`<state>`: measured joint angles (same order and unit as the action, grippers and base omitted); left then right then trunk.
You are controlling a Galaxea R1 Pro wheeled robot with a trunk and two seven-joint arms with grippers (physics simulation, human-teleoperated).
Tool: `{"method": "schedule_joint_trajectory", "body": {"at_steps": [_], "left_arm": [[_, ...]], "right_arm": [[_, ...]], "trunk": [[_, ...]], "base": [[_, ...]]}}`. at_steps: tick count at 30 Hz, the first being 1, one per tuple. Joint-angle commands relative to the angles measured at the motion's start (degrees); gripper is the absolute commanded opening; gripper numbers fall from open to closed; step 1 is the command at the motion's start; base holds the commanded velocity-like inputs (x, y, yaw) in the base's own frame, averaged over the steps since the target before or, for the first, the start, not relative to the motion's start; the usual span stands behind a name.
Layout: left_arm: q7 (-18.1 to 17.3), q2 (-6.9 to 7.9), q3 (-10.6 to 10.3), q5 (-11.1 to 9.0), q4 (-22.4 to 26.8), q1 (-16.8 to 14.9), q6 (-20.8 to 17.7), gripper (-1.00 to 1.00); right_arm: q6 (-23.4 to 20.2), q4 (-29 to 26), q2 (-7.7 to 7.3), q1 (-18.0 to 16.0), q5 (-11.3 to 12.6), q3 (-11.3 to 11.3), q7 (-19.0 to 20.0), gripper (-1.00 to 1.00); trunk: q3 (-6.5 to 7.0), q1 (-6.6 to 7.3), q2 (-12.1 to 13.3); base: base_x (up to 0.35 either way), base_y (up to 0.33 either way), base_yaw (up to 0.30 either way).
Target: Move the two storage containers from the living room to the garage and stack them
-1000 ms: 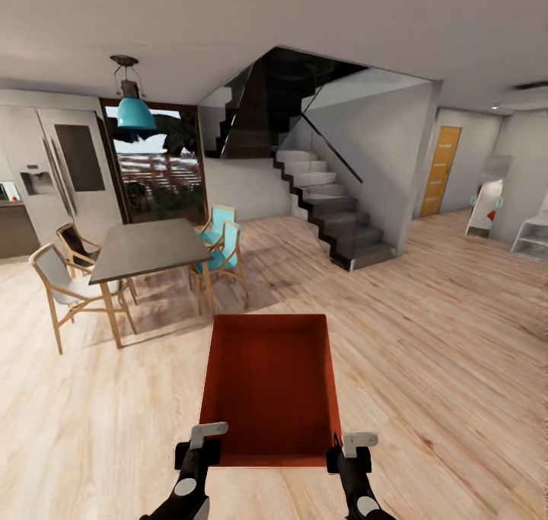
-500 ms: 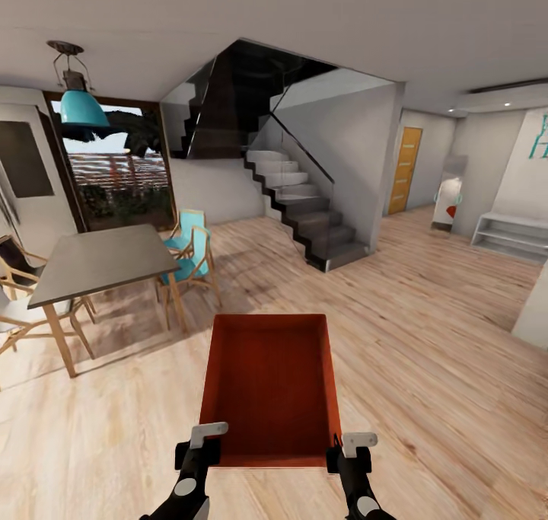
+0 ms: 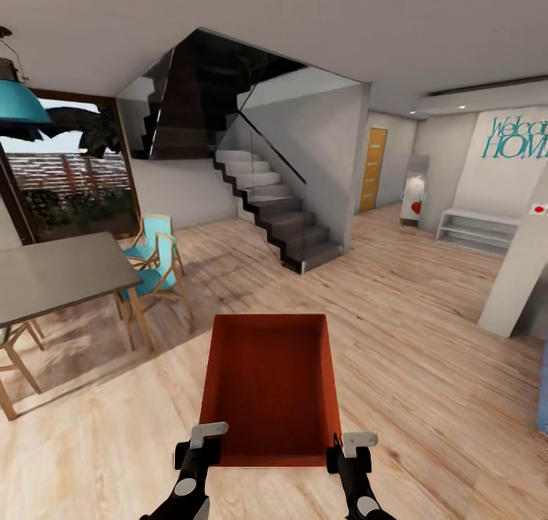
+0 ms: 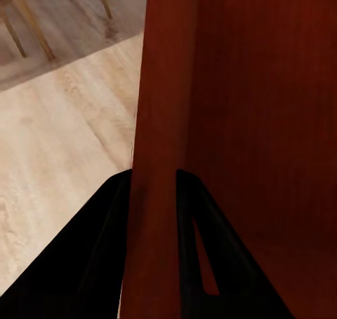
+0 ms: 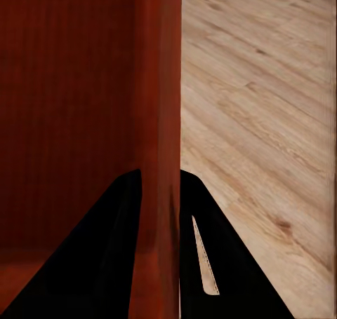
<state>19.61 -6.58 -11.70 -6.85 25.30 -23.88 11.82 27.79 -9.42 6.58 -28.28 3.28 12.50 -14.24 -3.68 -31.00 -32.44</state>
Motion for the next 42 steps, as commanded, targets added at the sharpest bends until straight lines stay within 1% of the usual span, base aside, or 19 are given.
{"method": "schedule_joint_trajectory", "body": {"at_steps": [1, 42], "left_arm": [[0.4, -0.01, -0.5, -1.1, -0.2, 0.0, -4.2, -1.00], [0.4, -0.01, -0.5, -1.1, -0.2, 0.0, -4.1, -1.00]], "right_arm": [[1.9, -0.3, 0.02, -0.1, 0.8, -0.3, -1.0, -1.00], [1.9, -0.3, -0.07, -0.1, 0.8, -0.3, -0.7, -1.00]], "trunk": [[-0.11, -0.05, -0.1], [-0.11, -0.05, -0.1]], "base": [[0.321, 0.000, -0.229], [0.321, 0.000, -0.230]]}}
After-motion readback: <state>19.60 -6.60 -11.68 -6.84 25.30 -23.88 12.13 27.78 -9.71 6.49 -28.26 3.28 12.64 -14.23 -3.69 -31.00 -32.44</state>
